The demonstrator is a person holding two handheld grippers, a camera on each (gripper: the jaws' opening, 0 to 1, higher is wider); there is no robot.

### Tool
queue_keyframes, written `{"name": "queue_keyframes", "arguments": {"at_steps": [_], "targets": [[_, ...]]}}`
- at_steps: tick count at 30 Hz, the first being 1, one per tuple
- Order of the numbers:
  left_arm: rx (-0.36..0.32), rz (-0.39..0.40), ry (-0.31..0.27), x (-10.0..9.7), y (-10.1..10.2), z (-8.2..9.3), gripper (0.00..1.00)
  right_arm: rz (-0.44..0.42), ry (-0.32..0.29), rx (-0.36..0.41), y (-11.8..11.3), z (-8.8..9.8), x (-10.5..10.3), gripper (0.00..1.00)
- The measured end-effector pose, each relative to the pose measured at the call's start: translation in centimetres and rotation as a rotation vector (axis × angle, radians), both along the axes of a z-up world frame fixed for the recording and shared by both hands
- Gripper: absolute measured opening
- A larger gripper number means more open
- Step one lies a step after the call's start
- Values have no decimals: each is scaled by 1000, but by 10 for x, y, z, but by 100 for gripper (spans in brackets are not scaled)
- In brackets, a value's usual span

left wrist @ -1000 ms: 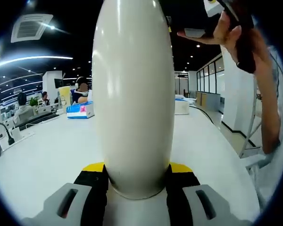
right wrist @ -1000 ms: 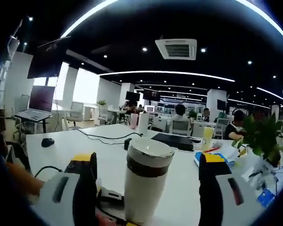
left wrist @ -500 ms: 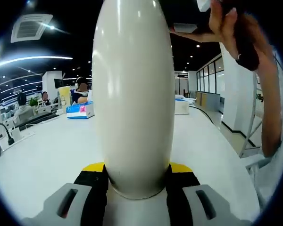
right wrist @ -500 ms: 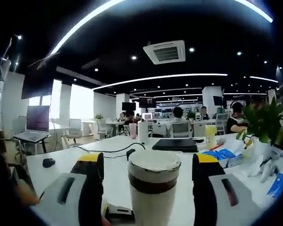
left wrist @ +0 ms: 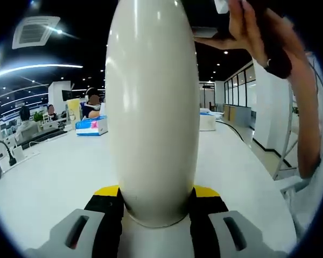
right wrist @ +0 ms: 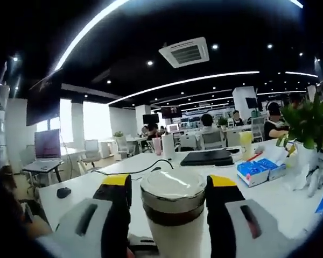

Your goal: Grasp the water cup twist off the cup lid place the cup lid on the table

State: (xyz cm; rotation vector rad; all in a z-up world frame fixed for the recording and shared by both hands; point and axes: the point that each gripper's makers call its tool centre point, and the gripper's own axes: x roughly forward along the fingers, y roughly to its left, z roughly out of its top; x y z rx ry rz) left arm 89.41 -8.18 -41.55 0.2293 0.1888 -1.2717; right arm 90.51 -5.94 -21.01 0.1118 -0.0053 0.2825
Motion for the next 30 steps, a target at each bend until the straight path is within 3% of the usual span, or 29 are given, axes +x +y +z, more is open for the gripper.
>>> {"name": "queue_keyframes", "arguments": {"at_steps": [3, 7, 13, 23, 30], "targets": [[0, -1, 0, 0, 0, 0, 49, -10, -6, -22, -4, 0, 0, 49], [0, -3, -1, 0, 0, 0, 49, -3, -11, -47, -4, -1, -1, 48], [-1, -3, 1, 0, 0, 0, 49, -15, -51, -167, 1, 0, -2, 48], [-1, -5, 1, -1, 0, 1, 49, 2, -46, -164, 1, -1, -2, 48], [-1, -3, 4, -1, 0, 1, 49, 104, -27, -141, 0, -2, -2, 48]]}}
